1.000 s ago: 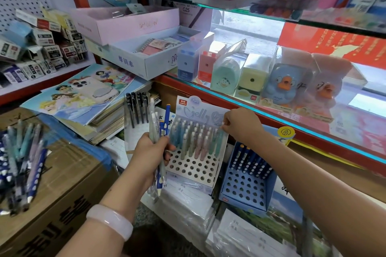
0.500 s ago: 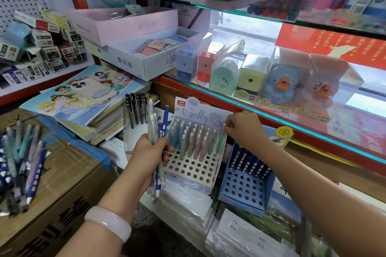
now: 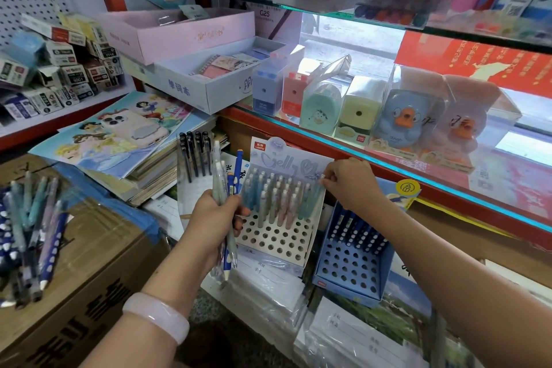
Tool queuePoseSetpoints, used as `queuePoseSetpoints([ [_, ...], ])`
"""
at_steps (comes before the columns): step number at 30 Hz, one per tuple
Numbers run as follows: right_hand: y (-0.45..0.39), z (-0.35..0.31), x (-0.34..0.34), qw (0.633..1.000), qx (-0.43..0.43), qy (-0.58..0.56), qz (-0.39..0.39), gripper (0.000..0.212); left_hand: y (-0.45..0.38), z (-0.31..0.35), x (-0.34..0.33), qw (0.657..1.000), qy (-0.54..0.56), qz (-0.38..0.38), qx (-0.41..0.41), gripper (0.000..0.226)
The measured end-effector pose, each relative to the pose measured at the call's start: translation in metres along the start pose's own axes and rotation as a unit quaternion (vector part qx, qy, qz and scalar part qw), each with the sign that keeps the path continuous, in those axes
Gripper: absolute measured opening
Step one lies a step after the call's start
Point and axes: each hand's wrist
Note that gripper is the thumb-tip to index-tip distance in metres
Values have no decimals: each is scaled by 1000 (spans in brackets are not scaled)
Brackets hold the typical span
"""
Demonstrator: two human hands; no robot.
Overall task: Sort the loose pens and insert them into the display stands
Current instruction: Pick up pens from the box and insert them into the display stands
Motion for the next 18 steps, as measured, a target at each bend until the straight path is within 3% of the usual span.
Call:
queuePoseSetpoints([
  [18, 4, -1, 5, 1000, -6, -14, -16, 21, 2, -1, 1, 1000, -1, 1, 3, 11],
])
Point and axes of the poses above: each hand's wrist, its own y-axis away from the middle knuckle, its own x-axis out of the back of the hand, z = x × y, and after that the axes turned 9 degrees about y, right-handed
